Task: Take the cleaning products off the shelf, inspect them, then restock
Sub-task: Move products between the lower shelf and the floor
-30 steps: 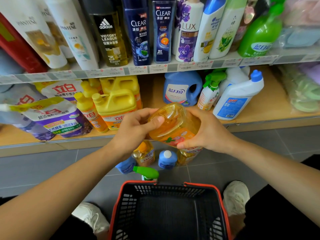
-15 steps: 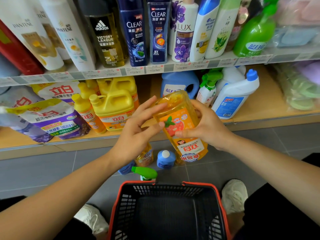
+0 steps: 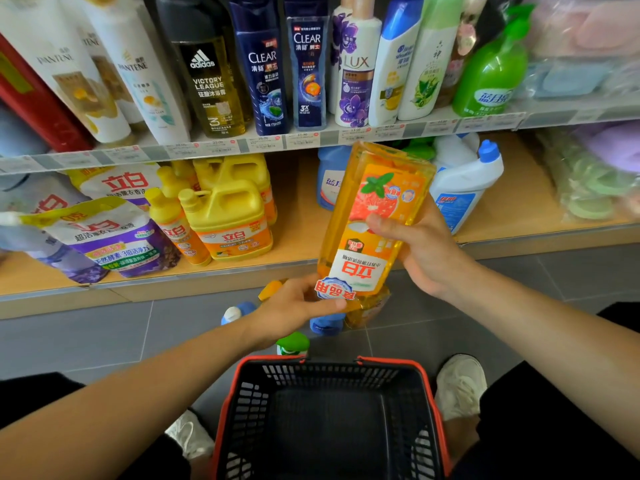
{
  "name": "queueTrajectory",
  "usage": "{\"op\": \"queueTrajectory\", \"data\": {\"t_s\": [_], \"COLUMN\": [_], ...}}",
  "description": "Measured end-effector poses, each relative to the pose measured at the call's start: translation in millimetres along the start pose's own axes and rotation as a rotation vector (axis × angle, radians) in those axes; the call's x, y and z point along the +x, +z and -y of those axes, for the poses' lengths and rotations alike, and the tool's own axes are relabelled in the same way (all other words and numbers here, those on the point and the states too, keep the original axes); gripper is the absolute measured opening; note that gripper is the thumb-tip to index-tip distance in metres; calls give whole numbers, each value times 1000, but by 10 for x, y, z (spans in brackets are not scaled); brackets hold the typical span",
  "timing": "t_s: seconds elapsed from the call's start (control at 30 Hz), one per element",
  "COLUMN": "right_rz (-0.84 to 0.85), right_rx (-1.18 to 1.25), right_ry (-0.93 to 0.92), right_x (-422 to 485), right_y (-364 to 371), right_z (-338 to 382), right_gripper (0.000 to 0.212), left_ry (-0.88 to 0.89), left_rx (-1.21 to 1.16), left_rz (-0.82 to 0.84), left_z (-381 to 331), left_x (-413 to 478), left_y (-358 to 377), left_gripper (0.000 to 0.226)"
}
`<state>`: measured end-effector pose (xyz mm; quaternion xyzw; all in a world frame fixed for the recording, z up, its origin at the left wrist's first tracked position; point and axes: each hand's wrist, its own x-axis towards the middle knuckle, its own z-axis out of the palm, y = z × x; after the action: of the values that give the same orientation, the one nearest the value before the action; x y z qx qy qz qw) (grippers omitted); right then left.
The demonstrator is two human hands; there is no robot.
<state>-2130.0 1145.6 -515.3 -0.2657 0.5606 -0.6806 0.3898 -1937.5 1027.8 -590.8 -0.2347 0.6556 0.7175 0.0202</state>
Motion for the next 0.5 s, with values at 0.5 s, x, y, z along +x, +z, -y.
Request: {"op": "queueTrajectory", "data": {"t_s": [0.5], "right_rz": [-134], "right_rx": [128], "right_ry": [83], "right_x": [47], "right_y": [-501], "right_z": [1], "right_gripper": [82], "left_ry": [102], "left_rx": [-495], "left_rz": [-251], "left_z": [-278], "left_x": [46], "left_y": [-183], "left_gripper": [35]}}
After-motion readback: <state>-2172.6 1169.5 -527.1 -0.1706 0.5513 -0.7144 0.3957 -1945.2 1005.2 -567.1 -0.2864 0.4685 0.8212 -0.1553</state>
